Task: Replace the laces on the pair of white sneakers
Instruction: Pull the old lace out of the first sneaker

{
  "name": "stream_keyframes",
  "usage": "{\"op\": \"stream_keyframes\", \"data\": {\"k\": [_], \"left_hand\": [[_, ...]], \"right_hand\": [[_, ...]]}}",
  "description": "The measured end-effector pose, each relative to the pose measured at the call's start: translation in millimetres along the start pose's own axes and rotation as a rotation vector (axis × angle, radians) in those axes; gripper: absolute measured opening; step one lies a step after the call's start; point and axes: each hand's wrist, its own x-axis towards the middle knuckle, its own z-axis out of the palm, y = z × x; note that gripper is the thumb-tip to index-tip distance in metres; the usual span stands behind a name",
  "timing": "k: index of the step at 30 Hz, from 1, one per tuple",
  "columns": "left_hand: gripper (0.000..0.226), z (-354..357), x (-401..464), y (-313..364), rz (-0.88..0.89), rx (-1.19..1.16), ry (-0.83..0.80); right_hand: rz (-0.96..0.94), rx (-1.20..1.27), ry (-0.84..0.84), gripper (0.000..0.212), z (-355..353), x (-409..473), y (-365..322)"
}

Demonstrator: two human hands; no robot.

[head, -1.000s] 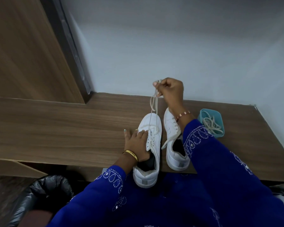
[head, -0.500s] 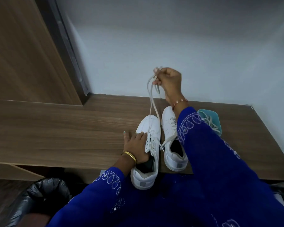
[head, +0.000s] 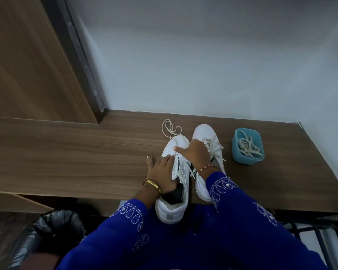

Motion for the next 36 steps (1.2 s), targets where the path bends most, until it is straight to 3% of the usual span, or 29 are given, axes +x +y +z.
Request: {"op": "stream_keyframes", "data": {"k": [9, 12, 18, 22, 36], "left_hand": [[0.095, 5, 0, -2, -0.005, -0.016, 0.020], [0.094, 7, 0, -4, -0.012, -0.042, 0.034], [0.101, 7, -2, -5, -0.033, -0.080, 0.065], [0.093, 6, -2, -5, -0.029, -0.073, 0.068], [0.090, 8, 0, -4, -0.028, 0.024, 0.003]], "right_hand": [[-0.206, -0.084, 0.052, 0.026, 14, -3, -11], [-0.211, 0.069, 0.013, 0.018, 21, 1, -12], [-0.077, 0.444, 0.086, 0.021, 22, 2, -8], [0.020, 0.660, 0.135, 0.019, 16, 3, -9], [-0.331, 0.915, 0.304, 0.020, -88, 20, -86]]}}
